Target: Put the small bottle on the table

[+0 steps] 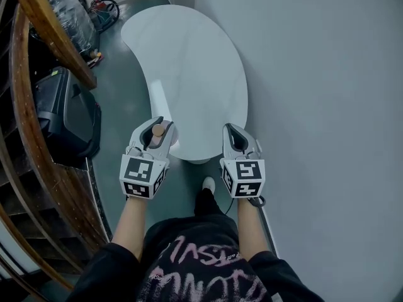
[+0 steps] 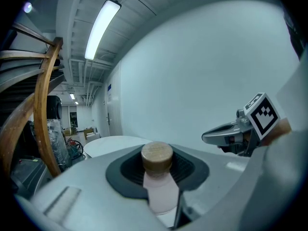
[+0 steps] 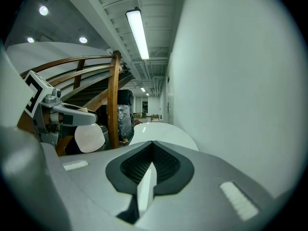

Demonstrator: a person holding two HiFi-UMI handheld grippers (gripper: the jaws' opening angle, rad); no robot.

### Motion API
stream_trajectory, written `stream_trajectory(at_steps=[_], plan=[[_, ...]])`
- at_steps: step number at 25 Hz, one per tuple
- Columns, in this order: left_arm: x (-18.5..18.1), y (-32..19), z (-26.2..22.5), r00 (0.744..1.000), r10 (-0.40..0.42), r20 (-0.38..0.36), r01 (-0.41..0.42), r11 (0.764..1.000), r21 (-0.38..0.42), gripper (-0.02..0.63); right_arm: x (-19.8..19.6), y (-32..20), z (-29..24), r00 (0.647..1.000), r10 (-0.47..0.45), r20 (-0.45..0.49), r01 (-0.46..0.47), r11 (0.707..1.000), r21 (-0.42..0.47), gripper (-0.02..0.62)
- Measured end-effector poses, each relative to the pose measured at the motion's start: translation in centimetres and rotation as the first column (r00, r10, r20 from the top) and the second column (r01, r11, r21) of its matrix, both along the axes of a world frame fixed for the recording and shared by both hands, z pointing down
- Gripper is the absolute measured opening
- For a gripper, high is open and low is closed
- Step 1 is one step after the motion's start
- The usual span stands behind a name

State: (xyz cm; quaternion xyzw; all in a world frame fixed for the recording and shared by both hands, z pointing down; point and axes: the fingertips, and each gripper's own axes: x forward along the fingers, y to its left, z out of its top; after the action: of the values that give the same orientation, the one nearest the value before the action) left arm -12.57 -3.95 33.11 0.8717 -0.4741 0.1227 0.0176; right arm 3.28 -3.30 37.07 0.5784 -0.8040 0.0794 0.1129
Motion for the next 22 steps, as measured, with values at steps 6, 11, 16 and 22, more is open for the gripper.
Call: stream_trajectory(at_steps=[6, 11, 16, 22], plan=[[0.6, -1.9, 0.2, 1.0, -0.006, -0.003, 0.006, 1.0, -0.016, 0.115, 0.5, -2.0, 0.2, 1.0, -0.004, 0.003, 0.004, 1.0, -0.017, 0.012], [1.4, -3.7, 0.2, 1.0, -0.016, 0.004, 0.016, 0.999, -0.029, 0.115, 1.2, -4.1, 0.3, 1.0, -0.018, 0.011, 0.018, 0.999, -0.029, 0.012], [2.1, -5.7, 0.1, 0.999, -0.037, 0.011, 0.037, 0.999, -0.031, 0.115, 1.9, -6.3, 0.5, 0.999, -0.038, 0.022, 0.039, 0.999, -0.034, 0.012], [3.3, -7.9, 0.5, 0.998, -0.053, 0.024, 0.053, 0.998, -0.037, 0.115, 3.2, -8.9, 0.8, 0.998, -0.051, 0.033, 0.052, 0.998, -0.039, 0.012]])
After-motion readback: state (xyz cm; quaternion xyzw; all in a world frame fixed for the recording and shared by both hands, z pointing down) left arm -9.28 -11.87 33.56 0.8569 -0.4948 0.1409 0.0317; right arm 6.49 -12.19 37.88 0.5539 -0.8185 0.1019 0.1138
